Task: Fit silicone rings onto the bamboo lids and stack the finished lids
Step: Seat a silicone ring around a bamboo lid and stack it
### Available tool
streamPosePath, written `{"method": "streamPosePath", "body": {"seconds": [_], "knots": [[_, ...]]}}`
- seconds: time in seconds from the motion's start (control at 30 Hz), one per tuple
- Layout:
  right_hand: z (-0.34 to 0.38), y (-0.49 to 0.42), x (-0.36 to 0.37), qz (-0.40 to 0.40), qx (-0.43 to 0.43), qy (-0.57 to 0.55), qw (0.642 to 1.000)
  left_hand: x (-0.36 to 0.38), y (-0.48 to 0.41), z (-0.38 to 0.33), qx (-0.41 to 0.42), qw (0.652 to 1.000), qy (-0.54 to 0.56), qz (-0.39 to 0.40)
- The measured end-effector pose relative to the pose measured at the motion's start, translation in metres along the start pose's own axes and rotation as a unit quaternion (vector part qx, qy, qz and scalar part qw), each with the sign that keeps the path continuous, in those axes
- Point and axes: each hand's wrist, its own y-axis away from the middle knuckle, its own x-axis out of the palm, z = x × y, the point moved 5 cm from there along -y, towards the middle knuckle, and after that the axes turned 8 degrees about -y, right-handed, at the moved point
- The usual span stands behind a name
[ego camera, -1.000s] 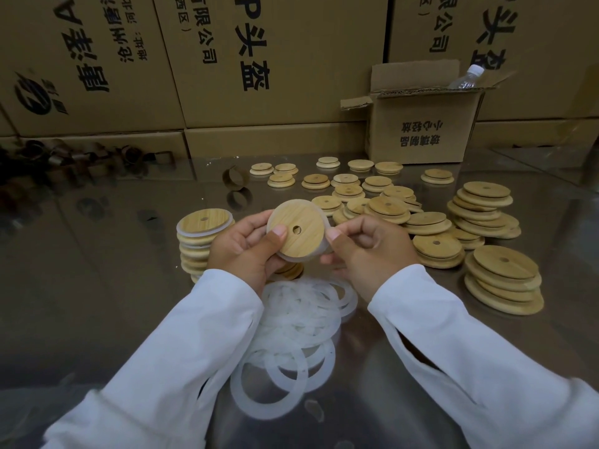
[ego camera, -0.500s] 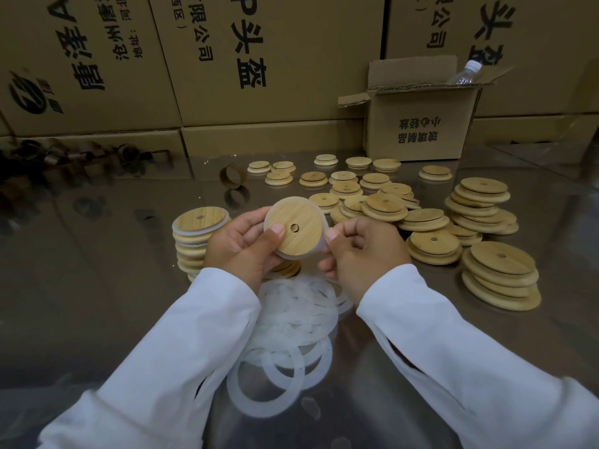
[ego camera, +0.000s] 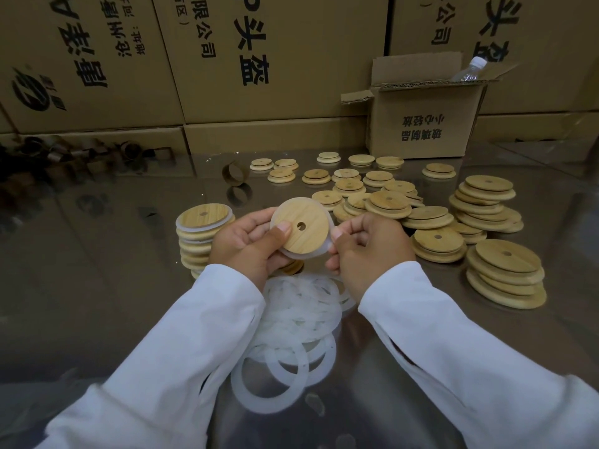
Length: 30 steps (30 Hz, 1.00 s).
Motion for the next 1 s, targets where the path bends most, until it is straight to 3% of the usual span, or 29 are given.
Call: {"method": "streamPosePath", "body": {"seconds": [0.27, 0.43, 0.6, 1.0], "knots": [[0.005, -0.001, -0.001, 0.000, -0.008, 0.063, 0.998, -0.001, 0.000, 0.003, -0.022, 1.000, -0.001, 0.004], [0.009, 0.003, -0.001, 0.031, -0.038, -0.033, 0.998, -0.004, -0.001, -0.003, -0.009, 1.000, 0.014, -0.004], [0.010, 0.006, 0.005, 0.104, -0.016, -0.120, 0.987, -0.006, -0.002, -0.004, -0.018, 0.999, 0.042, -0.019], [0.000, 0.002, 0.007, 0.092, 0.033, -0.179, 0.979, -0.004, 0.001, -0.008, 0.025, 0.999, 0.023, -0.004]]}}
